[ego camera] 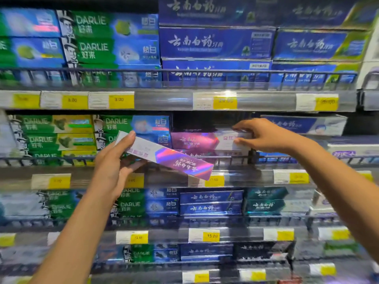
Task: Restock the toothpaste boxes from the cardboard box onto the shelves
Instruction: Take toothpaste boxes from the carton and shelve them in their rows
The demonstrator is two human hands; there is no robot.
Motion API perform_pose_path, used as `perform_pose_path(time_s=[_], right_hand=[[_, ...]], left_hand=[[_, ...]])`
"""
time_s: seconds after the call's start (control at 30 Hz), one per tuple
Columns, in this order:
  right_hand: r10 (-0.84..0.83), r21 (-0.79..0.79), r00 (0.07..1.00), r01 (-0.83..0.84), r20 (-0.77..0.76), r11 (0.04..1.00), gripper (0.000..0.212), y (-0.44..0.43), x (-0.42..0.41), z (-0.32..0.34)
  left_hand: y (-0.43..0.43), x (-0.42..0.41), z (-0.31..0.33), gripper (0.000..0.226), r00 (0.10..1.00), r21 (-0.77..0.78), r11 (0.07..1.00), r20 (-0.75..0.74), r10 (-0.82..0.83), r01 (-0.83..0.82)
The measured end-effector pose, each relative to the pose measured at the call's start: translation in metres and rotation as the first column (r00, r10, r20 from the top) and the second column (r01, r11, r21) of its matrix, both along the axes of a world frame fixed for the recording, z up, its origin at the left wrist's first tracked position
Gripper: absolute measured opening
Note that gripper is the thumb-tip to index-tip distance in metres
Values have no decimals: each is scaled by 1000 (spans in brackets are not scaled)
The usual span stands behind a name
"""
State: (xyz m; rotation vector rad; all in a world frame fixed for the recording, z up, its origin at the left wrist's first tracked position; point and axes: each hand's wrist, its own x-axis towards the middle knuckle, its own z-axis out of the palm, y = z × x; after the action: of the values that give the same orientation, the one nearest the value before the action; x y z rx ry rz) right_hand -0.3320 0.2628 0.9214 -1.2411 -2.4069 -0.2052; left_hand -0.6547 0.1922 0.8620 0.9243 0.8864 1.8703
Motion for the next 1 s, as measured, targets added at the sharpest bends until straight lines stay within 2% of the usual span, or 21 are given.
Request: perform_pose_path(time_s=[0.1,0.2,0.3,0.53,0.6,0.63,0.67,0.7,0.77,0.8,0.83,0.87,0.93,1.0], right_hand=[[-15,-44,998,18,55,999,49,5,1,-1],[-18,-45,994,23,104,999,50,5,1,1],[-22,-20,989,25,146,999,49,8,1,2],[-48,116,978,24,204,993,47,9,3,-7],[-30,230,995,6,99,973,49,2,4,-16],[23,258,999,-12,-42,966,49,-5,4,-22],[94,256,967,-32,-236,966,48,-15,2,-29],[141,200,885,-56,-445,978,46,-23,0,-35],[126,-23,634,-221,-763,975,51,-37,-6,-43],[88,-107,493,-355,-865,929,55,-40,-7,-45],[41,-147,370,-467,-928,872,59,-42,-7,-46],[12,-152,292,-531,-956,833,58,-43,-5,-45],[46,-118,278,-545,-960,830,57,-45,0,-41],[65,-91,273,-522,-960,848,53,-46,7,-37]], left_hand=[[0,-2,-3,10,1000,0,1000,15,0,0],[0,-4,-6,22,1000,-13,1000,31,2,-1],[0,0,-7,12,999,-15,1000,35,15,-15],[0,22,-7,11,997,-18,1000,77,0,2],[-2,32,-4,11,994,-1,1000,106,-6,6],[-2,38,-2,14,992,11,1000,128,-12,10],[-2,44,0,17,987,24,1000,159,-19,15],[-1,51,2,16,981,33,999,193,-28,22],[-1,66,8,10,970,38,998,238,-54,46],[1,73,12,13,965,41,997,252,-67,58],[2,80,16,18,962,45,997,261,-79,70],[4,86,20,26,963,48,996,256,-85,75],[7,97,26,35,968,64,995,236,-85,72],[10,105,29,31,980,89,995,190,-58,41]])
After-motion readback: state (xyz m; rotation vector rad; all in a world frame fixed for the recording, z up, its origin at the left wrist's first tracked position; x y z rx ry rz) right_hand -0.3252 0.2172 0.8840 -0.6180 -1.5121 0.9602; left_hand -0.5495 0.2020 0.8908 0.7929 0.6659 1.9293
